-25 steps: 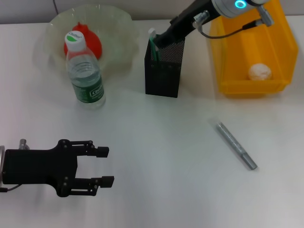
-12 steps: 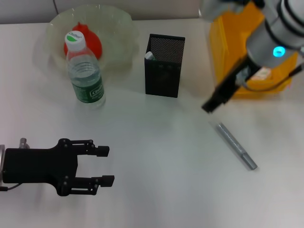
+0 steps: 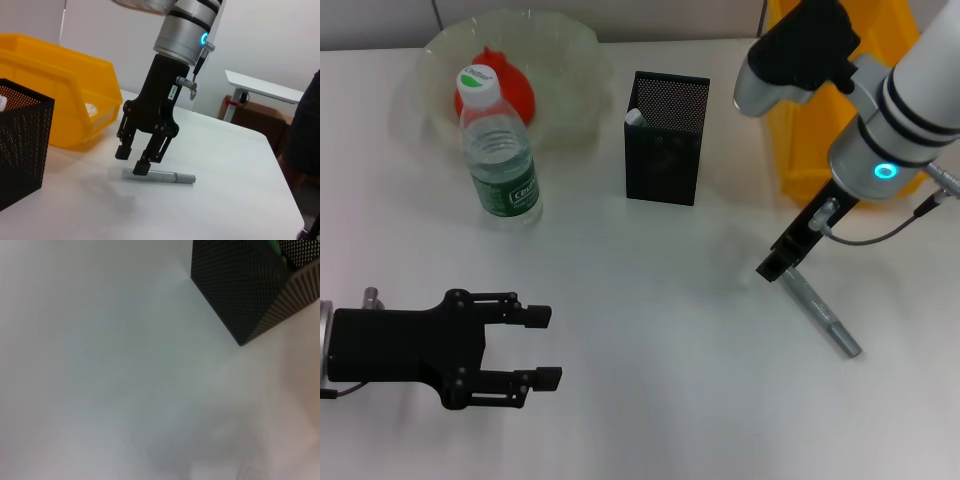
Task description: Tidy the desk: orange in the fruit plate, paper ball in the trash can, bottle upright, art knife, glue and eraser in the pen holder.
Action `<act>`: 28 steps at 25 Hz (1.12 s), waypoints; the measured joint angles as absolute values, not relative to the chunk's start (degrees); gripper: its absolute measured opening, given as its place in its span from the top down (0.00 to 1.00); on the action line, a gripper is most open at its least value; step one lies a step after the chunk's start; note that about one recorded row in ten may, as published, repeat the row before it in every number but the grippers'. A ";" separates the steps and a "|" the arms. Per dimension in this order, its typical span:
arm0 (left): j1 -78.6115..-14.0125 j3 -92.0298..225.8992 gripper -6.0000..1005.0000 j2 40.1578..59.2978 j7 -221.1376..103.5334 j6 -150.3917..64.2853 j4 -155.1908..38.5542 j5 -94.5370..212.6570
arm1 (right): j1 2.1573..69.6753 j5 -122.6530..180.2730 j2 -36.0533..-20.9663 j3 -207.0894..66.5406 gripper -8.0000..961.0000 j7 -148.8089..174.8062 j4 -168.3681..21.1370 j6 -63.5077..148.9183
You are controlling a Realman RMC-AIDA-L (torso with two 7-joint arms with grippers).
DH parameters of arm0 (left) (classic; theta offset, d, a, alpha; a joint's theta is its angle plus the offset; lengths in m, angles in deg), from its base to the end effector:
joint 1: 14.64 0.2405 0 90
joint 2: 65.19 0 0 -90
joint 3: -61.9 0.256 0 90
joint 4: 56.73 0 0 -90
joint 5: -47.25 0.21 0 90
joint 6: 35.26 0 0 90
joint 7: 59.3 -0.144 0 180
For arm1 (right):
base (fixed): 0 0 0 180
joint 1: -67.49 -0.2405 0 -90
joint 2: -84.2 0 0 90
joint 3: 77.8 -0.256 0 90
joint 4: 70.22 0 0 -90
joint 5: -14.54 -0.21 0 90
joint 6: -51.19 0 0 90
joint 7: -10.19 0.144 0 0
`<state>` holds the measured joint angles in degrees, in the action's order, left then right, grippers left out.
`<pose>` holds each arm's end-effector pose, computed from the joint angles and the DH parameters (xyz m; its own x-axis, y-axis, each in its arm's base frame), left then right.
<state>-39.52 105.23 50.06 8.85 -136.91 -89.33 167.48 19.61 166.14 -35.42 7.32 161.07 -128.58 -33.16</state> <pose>-0.2966 0.2637 -0.0009 0.8569 0.3118 0.4105 0.3234 -0.9453 0.0431 0.1649 0.3763 -0.0470 0.6795 -0.6365 0.3649 -0.4909 -0.7640 -0.4187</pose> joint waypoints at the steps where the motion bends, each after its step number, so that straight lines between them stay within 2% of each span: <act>1: -39.51 105.23 0.27 50.03 8.87 -136.89 -89.34 167.48 | 19.73 166.14 -35.44 7.79 0.34 161.34 -128.39 -32.75; 3: -39.52 105.23 0.27 50.03 8.88 -136.87 -89.34 167.48 | 19.87 166.16 -35.50 9.16 0.35 162.21 -127.83 -31.78; 6: -39.52 105.23 0.27 50.06 8.89 -136.85 -89.33 167.48 | 19.87 166.19 -35.51 9.88 0.54 162.62 -127.14 -31.25; 22: -39.50 105.23 0.27 50.21 8.90 -136.71 -89.33 167.50 | 19.65 166.04 -35.51 11.51 0.57 162.60 -123.83 -28.47; 28: -39.16 105.23 0.27 50.21 8.88 -136.68 -89.34 167.74 | 21.99 164.90 -35.34 10.75 0.80 162.26 -129.43 -29.71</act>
